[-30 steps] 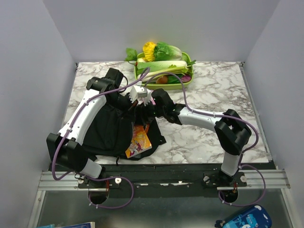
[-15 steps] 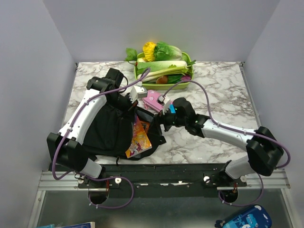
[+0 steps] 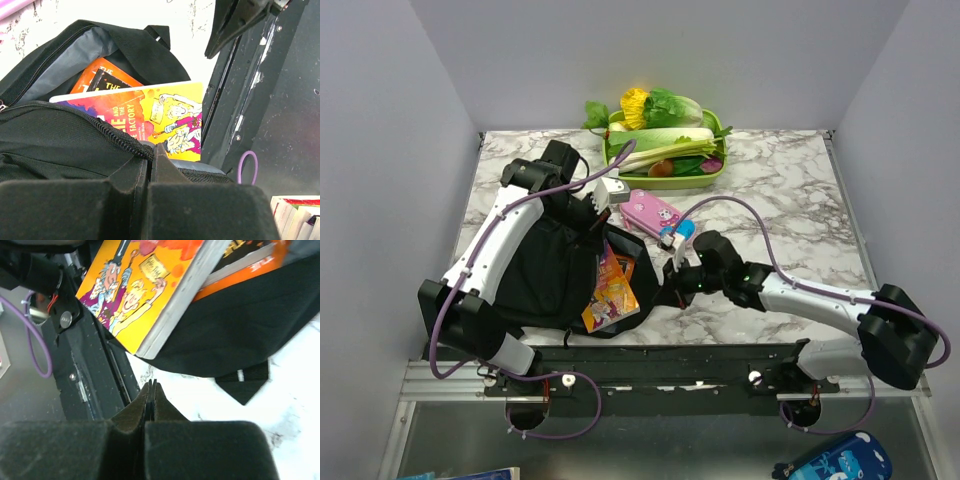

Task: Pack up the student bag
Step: Adjust the book in the student bag.

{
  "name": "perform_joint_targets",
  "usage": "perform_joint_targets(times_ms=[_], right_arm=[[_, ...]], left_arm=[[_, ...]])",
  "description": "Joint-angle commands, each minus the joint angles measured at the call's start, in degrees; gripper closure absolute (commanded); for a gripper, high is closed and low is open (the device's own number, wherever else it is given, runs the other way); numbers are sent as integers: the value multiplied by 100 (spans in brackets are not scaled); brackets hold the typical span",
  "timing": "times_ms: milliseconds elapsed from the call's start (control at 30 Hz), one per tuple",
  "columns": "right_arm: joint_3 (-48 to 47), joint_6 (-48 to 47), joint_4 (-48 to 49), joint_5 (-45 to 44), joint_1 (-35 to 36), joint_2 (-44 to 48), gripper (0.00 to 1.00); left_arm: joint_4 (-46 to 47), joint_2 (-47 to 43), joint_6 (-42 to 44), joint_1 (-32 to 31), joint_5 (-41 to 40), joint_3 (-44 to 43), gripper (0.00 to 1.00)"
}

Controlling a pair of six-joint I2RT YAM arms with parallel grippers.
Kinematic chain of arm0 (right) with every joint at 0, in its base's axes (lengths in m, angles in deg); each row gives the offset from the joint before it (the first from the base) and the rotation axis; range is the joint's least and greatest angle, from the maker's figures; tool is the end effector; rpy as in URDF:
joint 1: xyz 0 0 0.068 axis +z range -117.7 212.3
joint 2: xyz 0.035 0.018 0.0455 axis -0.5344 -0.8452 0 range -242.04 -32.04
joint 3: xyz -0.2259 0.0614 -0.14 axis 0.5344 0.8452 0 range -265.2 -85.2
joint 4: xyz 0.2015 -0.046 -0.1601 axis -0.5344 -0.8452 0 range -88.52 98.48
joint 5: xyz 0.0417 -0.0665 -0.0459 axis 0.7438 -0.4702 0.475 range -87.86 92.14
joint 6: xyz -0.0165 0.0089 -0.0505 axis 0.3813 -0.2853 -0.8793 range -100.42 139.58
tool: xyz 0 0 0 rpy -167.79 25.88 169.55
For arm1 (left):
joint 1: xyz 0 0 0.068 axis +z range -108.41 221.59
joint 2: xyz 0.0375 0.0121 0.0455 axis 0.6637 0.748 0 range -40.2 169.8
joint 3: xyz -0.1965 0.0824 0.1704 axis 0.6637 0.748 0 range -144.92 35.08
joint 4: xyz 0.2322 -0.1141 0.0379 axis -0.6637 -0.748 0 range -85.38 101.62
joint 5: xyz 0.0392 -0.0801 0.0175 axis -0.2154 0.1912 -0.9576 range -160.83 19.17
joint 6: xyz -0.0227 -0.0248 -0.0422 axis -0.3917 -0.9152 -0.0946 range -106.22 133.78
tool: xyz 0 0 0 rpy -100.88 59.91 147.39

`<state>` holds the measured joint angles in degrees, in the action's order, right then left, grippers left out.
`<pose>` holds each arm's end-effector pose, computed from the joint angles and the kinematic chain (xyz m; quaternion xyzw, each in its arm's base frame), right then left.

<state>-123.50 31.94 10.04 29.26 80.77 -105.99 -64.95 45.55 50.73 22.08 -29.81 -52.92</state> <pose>0.1659 0.2118 0.2139 -0.3706 0.7824 0.4092 0.2882 0.2468 -0.1122 0.3493 0.4809 0.7949 -0.3237 0.1789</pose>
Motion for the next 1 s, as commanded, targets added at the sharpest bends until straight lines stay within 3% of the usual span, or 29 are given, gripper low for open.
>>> perform_joint_targets(times_ms=[0,333,833,967], right_arm=[[77,117,309,663,154,-312,99],[210,469,898,1138,154,-742,99],[-616,777,828,366,523,-1727,99],[-617,908,1074,-432,541,-1614,99]], left_arm=[[19,20,14,-9,267,-147,100],[-15,134,40,-18,293,-305,100],[240,-50,-30,-18,346,-103,100],[187,-85,-12,-9,346,-146,100]])
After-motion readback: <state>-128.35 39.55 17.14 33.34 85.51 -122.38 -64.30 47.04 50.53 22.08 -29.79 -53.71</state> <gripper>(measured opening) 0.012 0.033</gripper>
